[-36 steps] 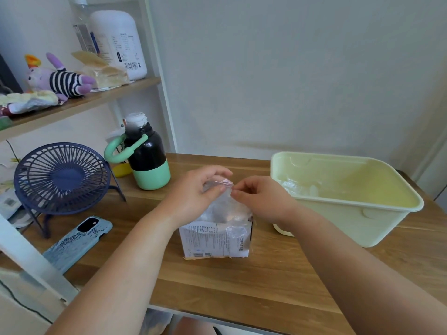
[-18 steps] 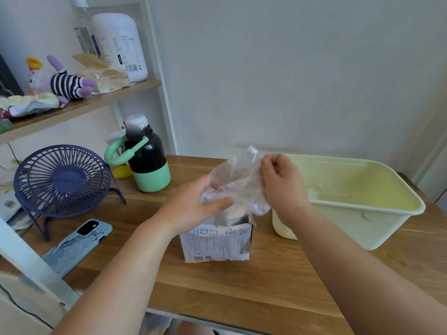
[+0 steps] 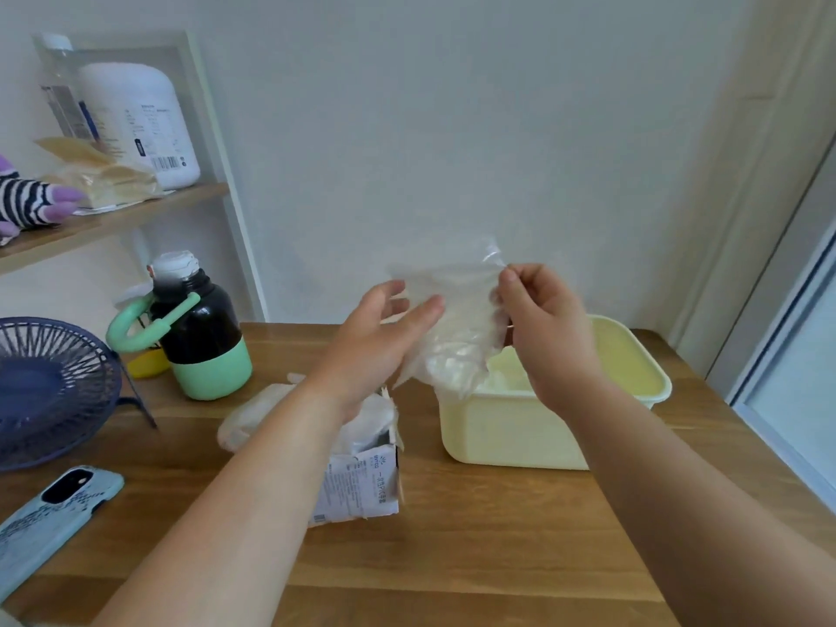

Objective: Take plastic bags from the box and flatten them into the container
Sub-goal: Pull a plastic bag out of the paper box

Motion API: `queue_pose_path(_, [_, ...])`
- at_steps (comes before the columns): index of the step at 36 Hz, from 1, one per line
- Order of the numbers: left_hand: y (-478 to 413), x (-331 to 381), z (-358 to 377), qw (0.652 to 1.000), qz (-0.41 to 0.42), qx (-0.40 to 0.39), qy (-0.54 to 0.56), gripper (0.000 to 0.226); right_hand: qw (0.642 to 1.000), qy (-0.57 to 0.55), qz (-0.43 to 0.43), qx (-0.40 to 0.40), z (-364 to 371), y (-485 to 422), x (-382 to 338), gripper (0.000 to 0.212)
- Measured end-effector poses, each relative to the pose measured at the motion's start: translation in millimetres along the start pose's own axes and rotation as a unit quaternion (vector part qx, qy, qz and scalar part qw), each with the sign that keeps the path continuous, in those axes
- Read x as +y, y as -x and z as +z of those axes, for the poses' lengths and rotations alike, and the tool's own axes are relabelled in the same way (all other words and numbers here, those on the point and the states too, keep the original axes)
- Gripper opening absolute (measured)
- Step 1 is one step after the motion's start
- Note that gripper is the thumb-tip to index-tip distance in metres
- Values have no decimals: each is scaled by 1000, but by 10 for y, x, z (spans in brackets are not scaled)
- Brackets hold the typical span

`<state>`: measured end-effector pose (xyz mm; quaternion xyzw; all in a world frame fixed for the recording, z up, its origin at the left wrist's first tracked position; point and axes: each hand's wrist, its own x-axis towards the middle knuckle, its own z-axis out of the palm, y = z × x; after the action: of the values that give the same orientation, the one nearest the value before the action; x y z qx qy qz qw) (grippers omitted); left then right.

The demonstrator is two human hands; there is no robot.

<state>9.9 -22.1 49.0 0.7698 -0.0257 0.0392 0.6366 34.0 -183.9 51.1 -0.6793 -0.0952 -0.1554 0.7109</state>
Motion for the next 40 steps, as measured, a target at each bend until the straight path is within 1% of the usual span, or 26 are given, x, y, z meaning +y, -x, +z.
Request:
queue_pose_path(2, [-11,8,97,999,-12,-34,7,90,999,-23,14,-29,-101,5,-35,19])
queue_pose_path(3, [-14,11,153,998,-13,-58,34,81,998,-36,22,-52,-138,16,-50,19])
queue_pose_path(5, [-22,22,273,992,10,-82,91,47,993,-48,28,-106,-207,31,-64,19])
queue_pose_path(6, [-36,16,304,991,23,-74,110,29,990,-52,33,-131,-219,43,-72,21])
queue_pose_path(7, [-54,19,344,988,30,-70,132,16,987,-59,39,-143,-251,49,-76,27])
queue_pose_path(8, [-70,23,369,984,30,-68,161,11,986,-67,47,-142,-278,50,-77,33])
queue_pose_path(9, [-82,36,385,978,22,-70,195,11,988,-71,59,-123,-305,36,-70,34])
queue_pose_path(11, [-123,43,398,962,17,-89,258,13,993,-43,83,-69,-376,-2,-31,26])
queue_pose_path(12, [-145,41,393,957,19,-100,272,14,991,-30,112,-61,-410,-15,-12,30])
queue_pose_path(13, [-163,41,390,954,22,-111,278,15,985,-31,151,-72,-443,-19,11,43])
queue_pose_path(14, [-171,45,389,951,21,-121,282,14,975,-46,192,-102,-475,-18,41,57])
queue_pose_path(15, [-171,57,398,948,18,-132,291,14,960,-73,225,-149,-501,-11,66,63])
queue_pose_path(17, [-165,90,424,940,7,-146,308,15,923,-141,272,-232,-523,30,54,57])
queue_pose_path(18, [-156,110,436,940,4,-143,308,14,916,-169,280,-233,-530,30,53,53])
queue_pose_path(19, [-153,120,444,944,4,-135,300,11,919,-191,275,-210,-526,14,57,47])
queue_pose_path(22, [-179,131,424,973,13,-67,221,9,945,-224,226,-78,-543,-60,46,8])
queue_pose_path(23, [-211,117,397,983,14,-28,182,9,952,-219,207,-50,-561,-90,26,4])
queue_pose_path(25, [-295,81,331,992,14,57,113,6,963,-196,182,-23,-618,-150,0,15])
queue_pose_path(27, [-391,34,262,990,12,141,30,19,975,-147,169,3,-671,-187,-6,20])
queue_pose_path(30, [-454,8,201,961,26,263,-76,41,981,-81,177,20,-713,-231,33,25])
queue_pose_path(32, [-430,5,222,920,70,330,-202,53,978,-63,200,26,-730,-247,70,25])
queue_pose_path(33, [-410,4,250,899,114,351,-236,57,975,-53,213,28,-744,-261,95,24])
queue_pose_path(35, [-372,22,345,890,223,327,-226,55,971,-24,238,30,-769,-276,139,21])
queue_pose_path(37, [-357,30,427,905,293,222,-213,44,966,1,256,36,-799,-310,195,21])
queue_pose_path(39, [-381,1,489,923,276,66,-261,28,960,9,278,44,-808,-324,222,20])
queue_pose_path(40, [-406,-29,523,919,244,-13,-309,26,956,18,288,44,-819,-347,251,20])
